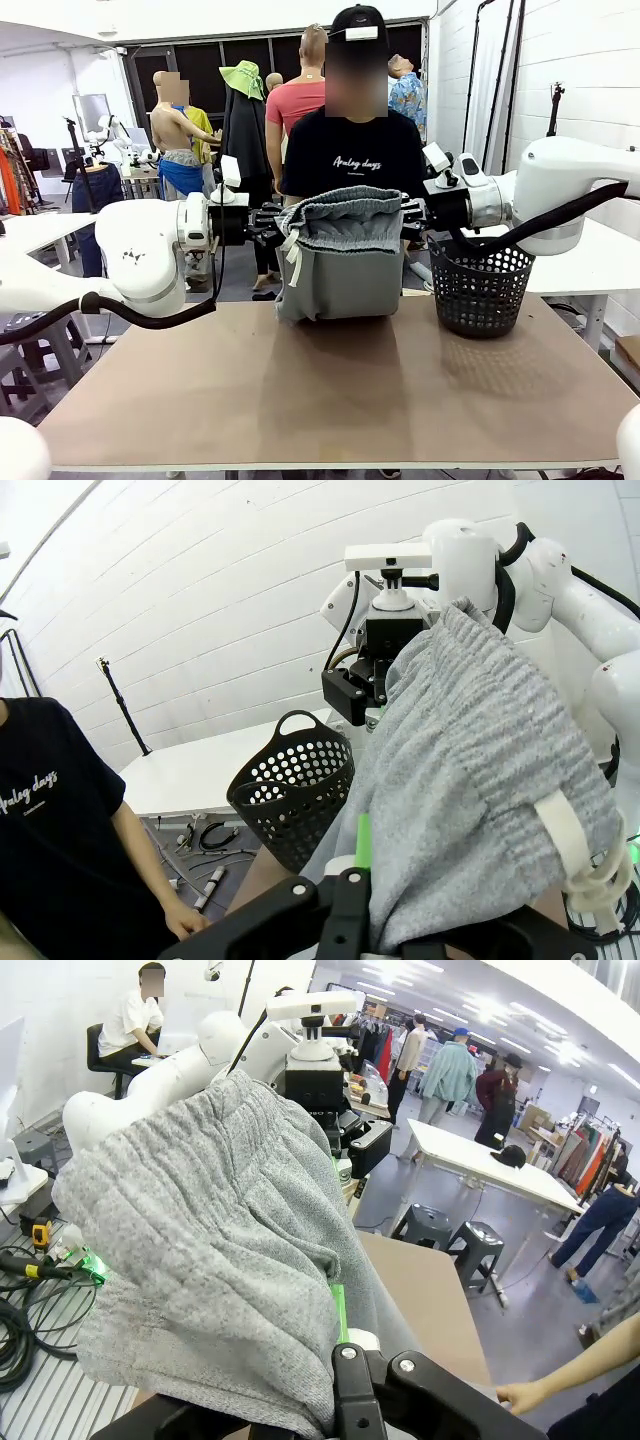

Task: Fold the training pants.
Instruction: Release the ends of the Training pants and then grab the overlapped ends.

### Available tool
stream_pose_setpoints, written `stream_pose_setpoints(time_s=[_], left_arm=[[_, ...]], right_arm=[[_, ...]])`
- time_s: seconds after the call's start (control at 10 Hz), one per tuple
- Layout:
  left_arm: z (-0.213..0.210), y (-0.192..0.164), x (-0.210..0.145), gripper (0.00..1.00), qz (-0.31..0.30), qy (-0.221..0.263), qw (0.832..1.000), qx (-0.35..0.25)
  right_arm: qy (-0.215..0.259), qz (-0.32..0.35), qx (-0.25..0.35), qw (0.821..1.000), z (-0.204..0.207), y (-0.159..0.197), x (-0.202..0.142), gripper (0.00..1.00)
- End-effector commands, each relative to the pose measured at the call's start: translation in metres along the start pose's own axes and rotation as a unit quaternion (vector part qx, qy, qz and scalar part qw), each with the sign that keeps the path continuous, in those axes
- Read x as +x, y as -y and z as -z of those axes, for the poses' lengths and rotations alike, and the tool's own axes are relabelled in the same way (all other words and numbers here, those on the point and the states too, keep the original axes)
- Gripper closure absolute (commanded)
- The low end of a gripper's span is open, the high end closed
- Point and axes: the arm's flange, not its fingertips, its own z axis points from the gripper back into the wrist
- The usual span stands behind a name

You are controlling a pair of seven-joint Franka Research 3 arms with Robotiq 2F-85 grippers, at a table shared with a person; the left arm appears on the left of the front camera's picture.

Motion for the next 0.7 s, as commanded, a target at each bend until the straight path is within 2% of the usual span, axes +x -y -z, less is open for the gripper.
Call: stream_pose_setpoints(time_s=[0.0,0.6], left_arm=[[0.0016,0.0005,0.0036,1.00,-0.007,0.002,1.000,0.001],[0.0016,0.0005,0.0036,1.00,-0.007,0.002,1.000,0.001]], right_arm=[[0.003,-0.001,-0.001,1.000,0.0039,-0.0026,0.0018,1.00],[0.003,-0.001,-0.001,1.000,0.0039,-0.0026,0.0018,1.00]])
